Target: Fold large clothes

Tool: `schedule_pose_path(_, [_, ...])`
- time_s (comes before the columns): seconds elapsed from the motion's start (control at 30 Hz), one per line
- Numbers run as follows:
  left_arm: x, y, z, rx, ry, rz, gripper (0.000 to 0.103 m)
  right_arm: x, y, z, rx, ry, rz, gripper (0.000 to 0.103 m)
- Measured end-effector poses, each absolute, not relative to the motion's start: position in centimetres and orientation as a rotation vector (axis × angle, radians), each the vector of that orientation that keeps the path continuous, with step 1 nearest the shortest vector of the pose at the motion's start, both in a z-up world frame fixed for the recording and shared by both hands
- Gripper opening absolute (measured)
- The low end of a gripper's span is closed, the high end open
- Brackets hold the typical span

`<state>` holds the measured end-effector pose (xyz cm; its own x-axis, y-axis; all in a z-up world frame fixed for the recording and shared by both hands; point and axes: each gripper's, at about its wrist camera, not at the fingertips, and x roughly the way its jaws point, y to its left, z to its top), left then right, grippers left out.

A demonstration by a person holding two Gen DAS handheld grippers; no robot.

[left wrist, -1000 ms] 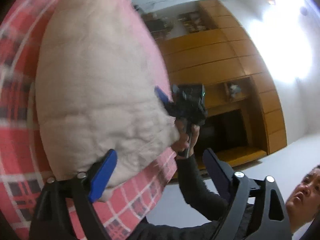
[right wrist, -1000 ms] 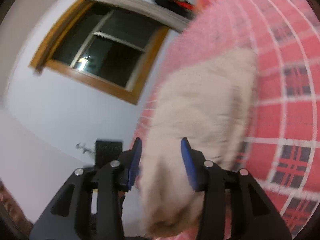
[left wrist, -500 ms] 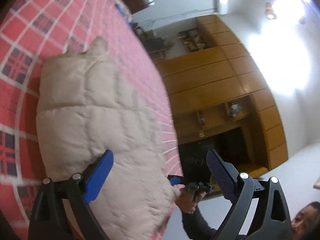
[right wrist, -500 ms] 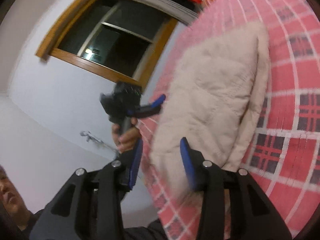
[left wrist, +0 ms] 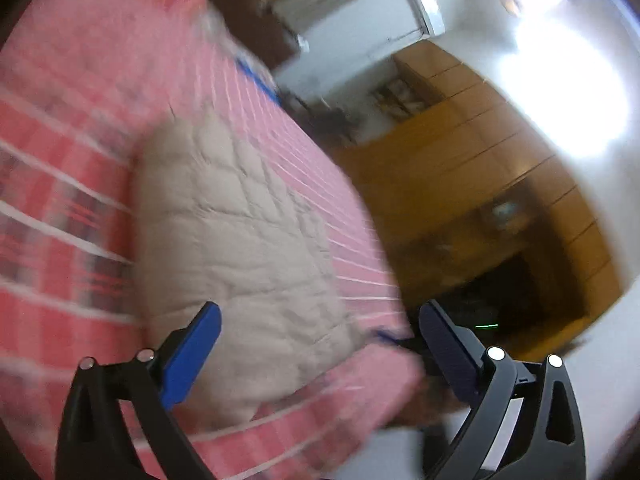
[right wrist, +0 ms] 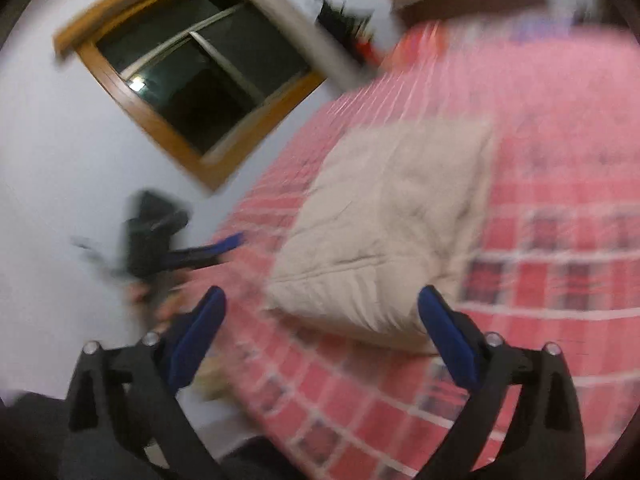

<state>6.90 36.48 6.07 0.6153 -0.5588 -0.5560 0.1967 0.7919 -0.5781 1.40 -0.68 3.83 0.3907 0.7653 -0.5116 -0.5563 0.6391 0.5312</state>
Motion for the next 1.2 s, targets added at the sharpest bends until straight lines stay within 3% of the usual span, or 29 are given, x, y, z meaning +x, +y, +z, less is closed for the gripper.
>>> schedule_pose_path(0.13, [-0.3, 32.8, 7.0, -0.167, 0.744, -0.113, 0.100, -6.3, 1.6, 5.6, -0.014, 0.585, 0.385, 0.101])
schedule_pose_path(0.27, [-5.2, 30.9, 7.3, -0.019, 0.704, -0.020, 0.100, -10.5, 4.3, 5.1, -0.154, 0.559, 0.332, 0.101])
schedule_pose_path(0.63, [-13.2, 30.1, 11.7, -0.033, 0.677, 0.043, 0.099, -16.3, 5.4, 6.4, -0.094, 0.711, 0.332, 0.101])
schedule_pose_path(1.2, [-12.7, 28.9, 9.7, -0.064, 0.736, 0.019, 0.099, -17.5, 5.4, 5.8, -0.127, 0.707, 0.235, 0.101])
